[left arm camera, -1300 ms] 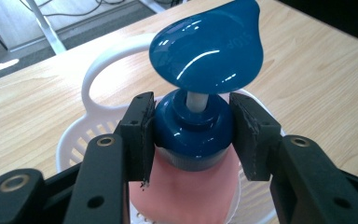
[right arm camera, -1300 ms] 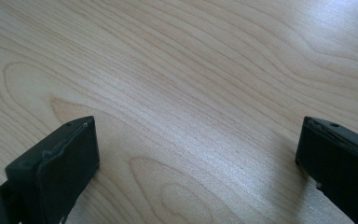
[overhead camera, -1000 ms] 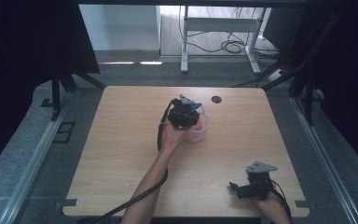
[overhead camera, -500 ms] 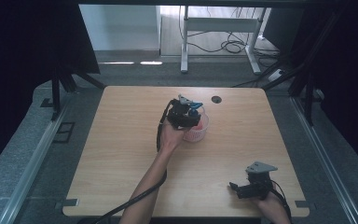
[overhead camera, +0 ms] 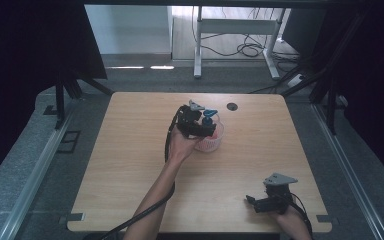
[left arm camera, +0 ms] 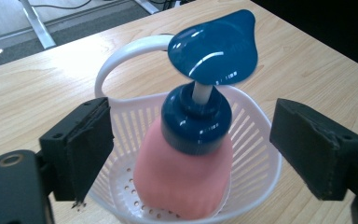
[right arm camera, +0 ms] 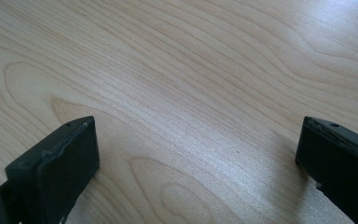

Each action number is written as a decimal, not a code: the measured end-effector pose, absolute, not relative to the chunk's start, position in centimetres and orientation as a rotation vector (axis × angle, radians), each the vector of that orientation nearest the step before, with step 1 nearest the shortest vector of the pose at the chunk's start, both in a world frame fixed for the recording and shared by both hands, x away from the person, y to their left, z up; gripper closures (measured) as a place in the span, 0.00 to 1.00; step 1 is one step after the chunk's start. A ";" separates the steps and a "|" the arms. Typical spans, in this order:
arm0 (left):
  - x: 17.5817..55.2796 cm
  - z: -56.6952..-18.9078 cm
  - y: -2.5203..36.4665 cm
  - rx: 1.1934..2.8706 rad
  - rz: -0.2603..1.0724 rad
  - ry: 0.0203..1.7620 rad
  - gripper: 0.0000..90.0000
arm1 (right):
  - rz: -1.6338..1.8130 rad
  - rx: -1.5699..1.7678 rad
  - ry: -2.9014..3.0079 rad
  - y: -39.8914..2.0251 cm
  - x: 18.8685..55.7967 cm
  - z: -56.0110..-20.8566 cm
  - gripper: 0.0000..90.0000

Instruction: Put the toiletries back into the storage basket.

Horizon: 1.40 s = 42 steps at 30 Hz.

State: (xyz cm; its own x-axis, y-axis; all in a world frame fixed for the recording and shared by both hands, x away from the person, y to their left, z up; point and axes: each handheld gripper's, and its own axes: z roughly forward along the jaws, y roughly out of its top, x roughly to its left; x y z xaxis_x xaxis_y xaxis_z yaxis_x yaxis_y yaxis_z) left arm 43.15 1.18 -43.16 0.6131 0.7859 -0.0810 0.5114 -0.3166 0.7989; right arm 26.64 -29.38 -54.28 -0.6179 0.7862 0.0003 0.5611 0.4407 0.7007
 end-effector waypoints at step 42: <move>39.6 -41.1 3.2 2.019 0.457 0.925 0.12 | 0.970 1.151 2.372 -29.4 26.6 -54.3 0.00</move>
State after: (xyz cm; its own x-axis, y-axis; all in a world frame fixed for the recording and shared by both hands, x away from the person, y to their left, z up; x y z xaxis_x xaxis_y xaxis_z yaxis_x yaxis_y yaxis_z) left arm 39.57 3.24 -41.10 0.6600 0.7511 -0.0181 0.4417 -0.3684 0.8181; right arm 26.65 -29.39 -54.29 -0.6186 0.7857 -0.0001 0.5606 0.4415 0.7006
